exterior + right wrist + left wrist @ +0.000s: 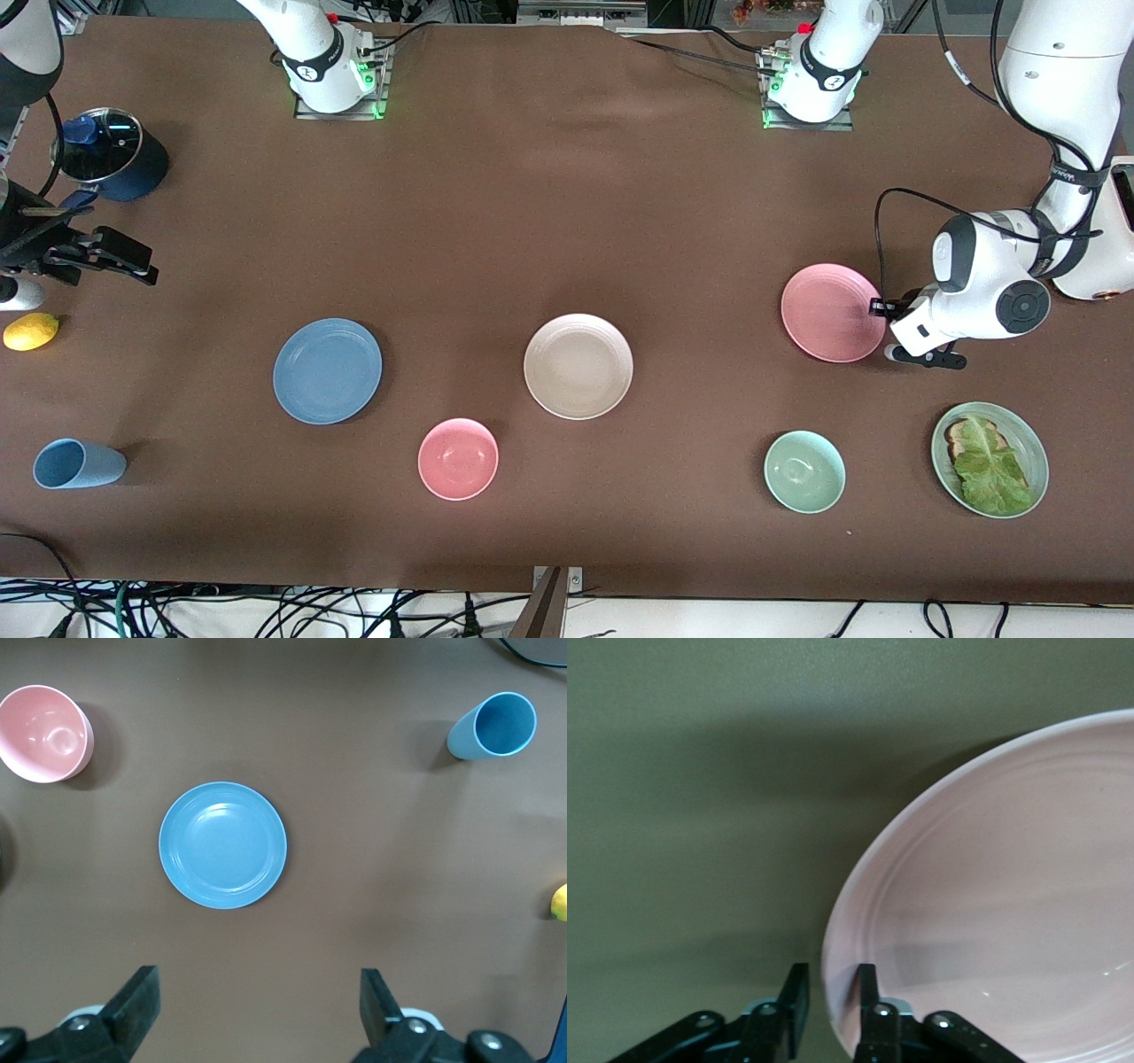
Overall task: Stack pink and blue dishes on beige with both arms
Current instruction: 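Close the left gripper on the pink plate rim and lift it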
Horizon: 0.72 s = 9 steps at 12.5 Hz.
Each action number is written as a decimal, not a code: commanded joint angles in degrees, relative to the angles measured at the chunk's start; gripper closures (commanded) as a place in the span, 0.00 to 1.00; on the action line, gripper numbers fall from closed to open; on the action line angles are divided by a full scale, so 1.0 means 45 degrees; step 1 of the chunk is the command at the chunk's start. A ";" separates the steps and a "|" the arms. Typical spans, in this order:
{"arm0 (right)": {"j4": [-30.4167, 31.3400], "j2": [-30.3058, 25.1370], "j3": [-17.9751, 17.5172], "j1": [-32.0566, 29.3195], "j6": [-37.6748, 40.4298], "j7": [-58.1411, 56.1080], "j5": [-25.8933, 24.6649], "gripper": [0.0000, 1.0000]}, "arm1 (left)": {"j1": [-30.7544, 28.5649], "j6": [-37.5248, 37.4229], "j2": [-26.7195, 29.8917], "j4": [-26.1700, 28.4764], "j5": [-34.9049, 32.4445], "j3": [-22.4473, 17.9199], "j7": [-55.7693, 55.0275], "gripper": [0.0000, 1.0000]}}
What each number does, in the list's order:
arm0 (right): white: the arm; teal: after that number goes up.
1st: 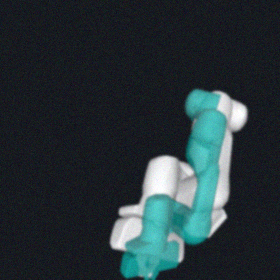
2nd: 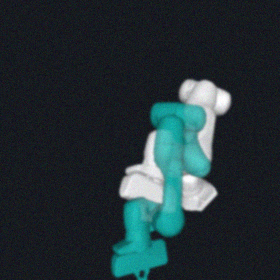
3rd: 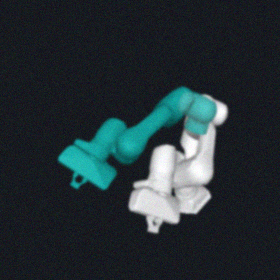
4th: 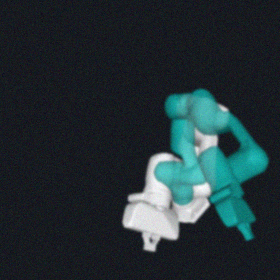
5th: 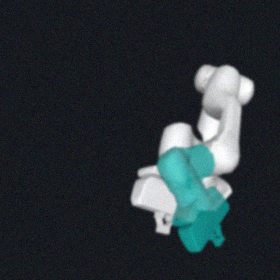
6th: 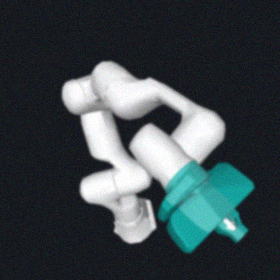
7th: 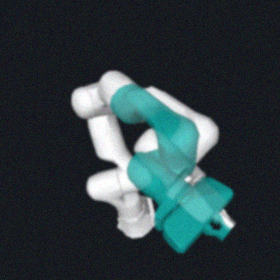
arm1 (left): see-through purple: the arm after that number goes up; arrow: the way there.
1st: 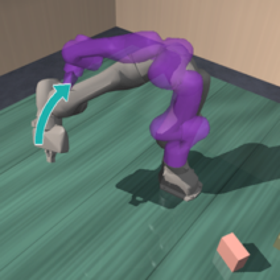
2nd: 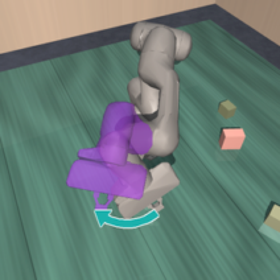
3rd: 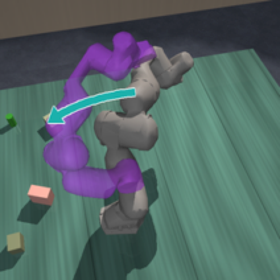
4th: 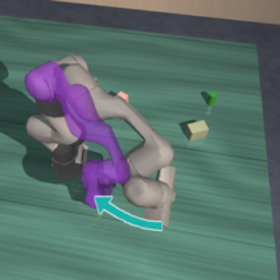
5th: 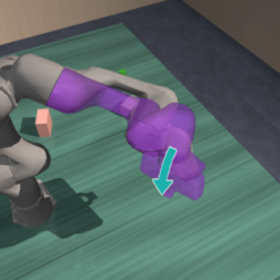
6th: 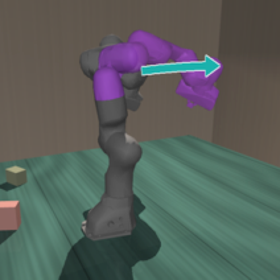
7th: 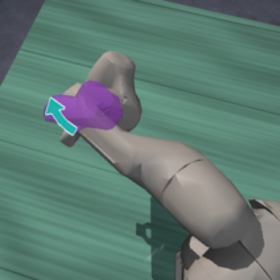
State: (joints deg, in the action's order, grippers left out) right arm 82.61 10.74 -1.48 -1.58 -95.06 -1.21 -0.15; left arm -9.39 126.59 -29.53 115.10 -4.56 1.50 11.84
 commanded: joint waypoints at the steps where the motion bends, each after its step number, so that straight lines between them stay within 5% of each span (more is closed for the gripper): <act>1: -0.0155 -0.0005 -0.0061 -0.0059 -0.0241 -0.0024 0.0014 0.00 | -0.0003 -0.0687 -0.0273 -0.0790 -0.0159 0.0057 0.0278 1.00; 9: -0.0135 0.0288 0.0017 -0.0702 -0.0164 -0.0121 -0.0006 0.00 | 0.0115 -0.4904 -0.0137 -0.3582 0.1365 0.0643 -0.0247 1.00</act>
State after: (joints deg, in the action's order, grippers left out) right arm 82.61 11.81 -1.03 -3.05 -95.98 -1.23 -0.23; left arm -8.99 109.45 -29.67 102.95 0.28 4.02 11.63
